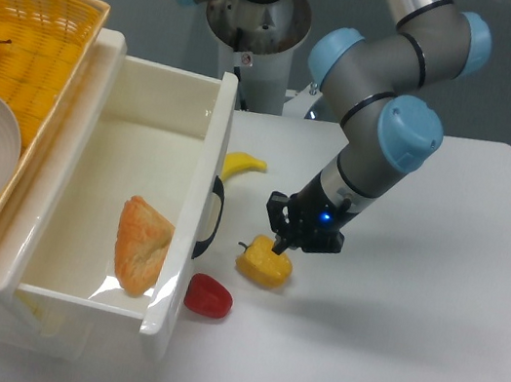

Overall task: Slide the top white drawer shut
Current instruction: 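Lower the gripper to the outer face of the open drawer front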

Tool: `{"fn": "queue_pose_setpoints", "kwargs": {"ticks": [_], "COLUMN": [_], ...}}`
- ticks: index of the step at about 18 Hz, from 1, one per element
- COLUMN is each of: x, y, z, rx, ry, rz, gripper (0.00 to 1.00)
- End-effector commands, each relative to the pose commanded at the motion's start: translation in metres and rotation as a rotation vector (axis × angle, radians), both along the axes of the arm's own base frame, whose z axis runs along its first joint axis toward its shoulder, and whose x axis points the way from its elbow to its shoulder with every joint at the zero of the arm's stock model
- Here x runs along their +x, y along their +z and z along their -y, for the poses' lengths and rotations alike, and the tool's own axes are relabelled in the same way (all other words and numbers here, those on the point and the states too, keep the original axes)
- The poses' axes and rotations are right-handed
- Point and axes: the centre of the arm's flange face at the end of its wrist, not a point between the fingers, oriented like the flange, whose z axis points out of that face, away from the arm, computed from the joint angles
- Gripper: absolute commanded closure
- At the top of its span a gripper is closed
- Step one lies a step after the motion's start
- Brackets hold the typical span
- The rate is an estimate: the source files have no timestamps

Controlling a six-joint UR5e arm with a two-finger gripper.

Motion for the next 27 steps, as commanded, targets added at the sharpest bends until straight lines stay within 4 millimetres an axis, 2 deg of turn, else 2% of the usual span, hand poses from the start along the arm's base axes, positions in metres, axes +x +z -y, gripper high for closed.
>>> {"fn": "queue_pose_setpoints", "kwargs": {"ticks": [2, 10, 20, 27], "x": [0.009, 0.025, 0.043, 0.055], "y": [0.006, 0.015, 0.031, 0.033], "z": [-0.006, -0.02, -0.023, -0.032], "rx": [0.004, 0.022, 0.035, 0.04], "ry": [-0.001, -0.001, -0.016, -0.037], "rz": [0.0, 0.051, 0.088, 0.096], "gripper": [1.0, 1.0, 1.0, 1.0]}}
